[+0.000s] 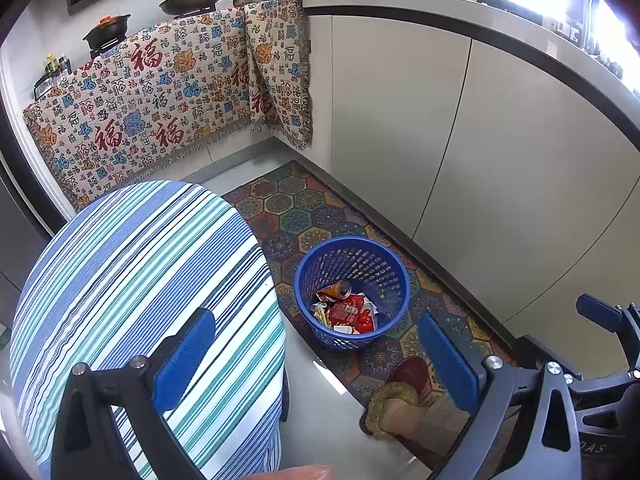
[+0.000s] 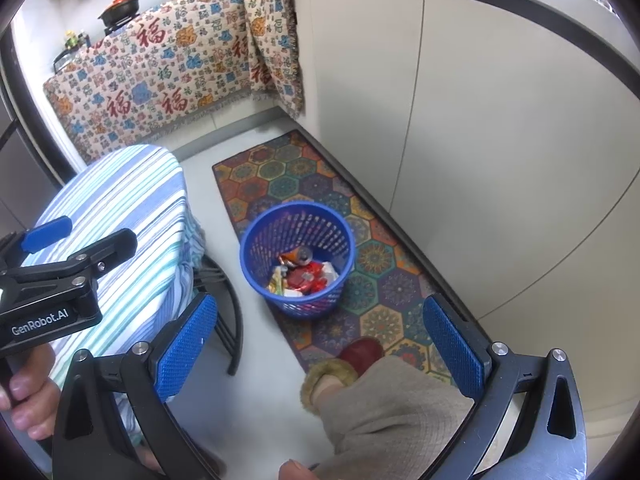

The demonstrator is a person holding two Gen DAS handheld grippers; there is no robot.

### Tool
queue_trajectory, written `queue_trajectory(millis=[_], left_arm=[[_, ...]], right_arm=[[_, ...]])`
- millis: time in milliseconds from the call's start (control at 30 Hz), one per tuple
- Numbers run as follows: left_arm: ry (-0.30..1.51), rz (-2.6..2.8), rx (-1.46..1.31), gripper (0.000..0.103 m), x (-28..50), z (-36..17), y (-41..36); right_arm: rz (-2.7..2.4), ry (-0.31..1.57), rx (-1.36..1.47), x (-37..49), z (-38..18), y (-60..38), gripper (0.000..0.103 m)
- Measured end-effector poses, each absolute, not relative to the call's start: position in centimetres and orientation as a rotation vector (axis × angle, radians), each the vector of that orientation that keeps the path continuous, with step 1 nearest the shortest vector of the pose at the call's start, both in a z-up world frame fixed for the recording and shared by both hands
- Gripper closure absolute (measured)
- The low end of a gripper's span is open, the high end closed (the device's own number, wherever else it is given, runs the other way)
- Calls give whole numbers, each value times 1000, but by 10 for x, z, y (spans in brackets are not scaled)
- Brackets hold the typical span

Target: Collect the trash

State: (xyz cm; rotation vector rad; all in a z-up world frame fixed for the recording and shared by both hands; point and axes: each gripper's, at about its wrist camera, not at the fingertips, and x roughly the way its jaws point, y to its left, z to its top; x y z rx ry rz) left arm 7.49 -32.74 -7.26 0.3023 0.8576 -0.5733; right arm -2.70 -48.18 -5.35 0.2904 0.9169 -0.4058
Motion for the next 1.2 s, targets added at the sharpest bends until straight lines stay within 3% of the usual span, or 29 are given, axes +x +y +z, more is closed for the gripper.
queue_trajectory(millis=[1200], left_arm=[[860,-563,300,0,77,-75,-330]], right_arm=[[-393,921,289,-22,-56,-485,0]])
